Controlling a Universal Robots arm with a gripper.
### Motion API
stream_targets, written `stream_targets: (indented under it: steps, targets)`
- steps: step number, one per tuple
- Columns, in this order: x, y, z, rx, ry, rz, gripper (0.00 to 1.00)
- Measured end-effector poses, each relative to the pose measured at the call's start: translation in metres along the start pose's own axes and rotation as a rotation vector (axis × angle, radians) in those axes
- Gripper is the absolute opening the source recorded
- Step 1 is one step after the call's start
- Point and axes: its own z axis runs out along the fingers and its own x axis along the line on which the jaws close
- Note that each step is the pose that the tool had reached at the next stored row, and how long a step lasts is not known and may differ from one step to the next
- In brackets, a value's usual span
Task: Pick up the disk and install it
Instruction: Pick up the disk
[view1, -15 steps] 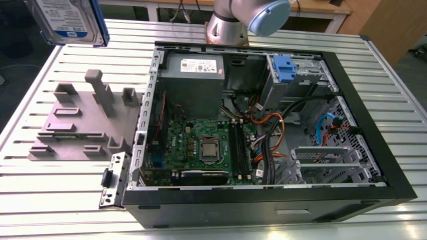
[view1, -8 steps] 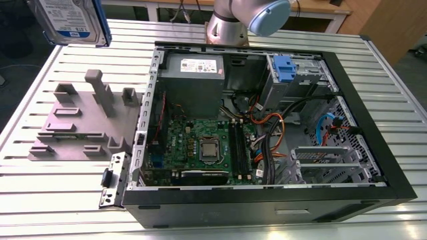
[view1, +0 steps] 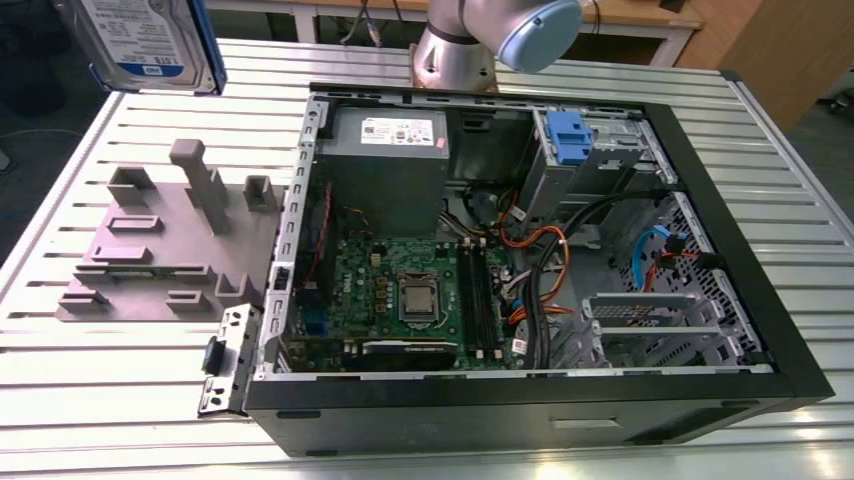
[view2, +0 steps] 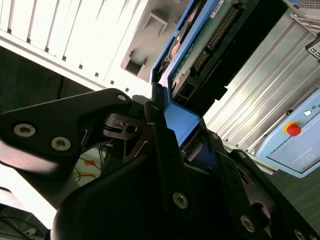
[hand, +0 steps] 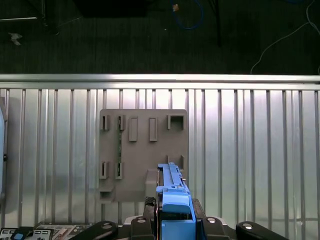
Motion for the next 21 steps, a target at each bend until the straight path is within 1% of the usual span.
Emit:
stream_targets:
  steps: [2, 6, 9, 15, 18, 21]
  targets:
    - [0.0013, -0.0006, 0.0000, 0.0001, 0.0000, 0.000, 0.36]
    - [0.0014, -0.0008, 0.0000, 0.0000, 0.0000, 0.000, 0.36]
    - [0.0014, -0.0044, -0.0002, -0.0001, 0.0000, 0.000, 0.36]
    - [0.0013, -0.0145, -0.0005, -0.0001, 0.0001, 0.000, 0.36]
    - [0.0023, -0.0161, -0.0005, 0.0000, 0.0000, 0.000, 0.36]
    - [0.0069, -0.0168, -0.0006, 0.0000, 0.0001, 0.000, 0.36]
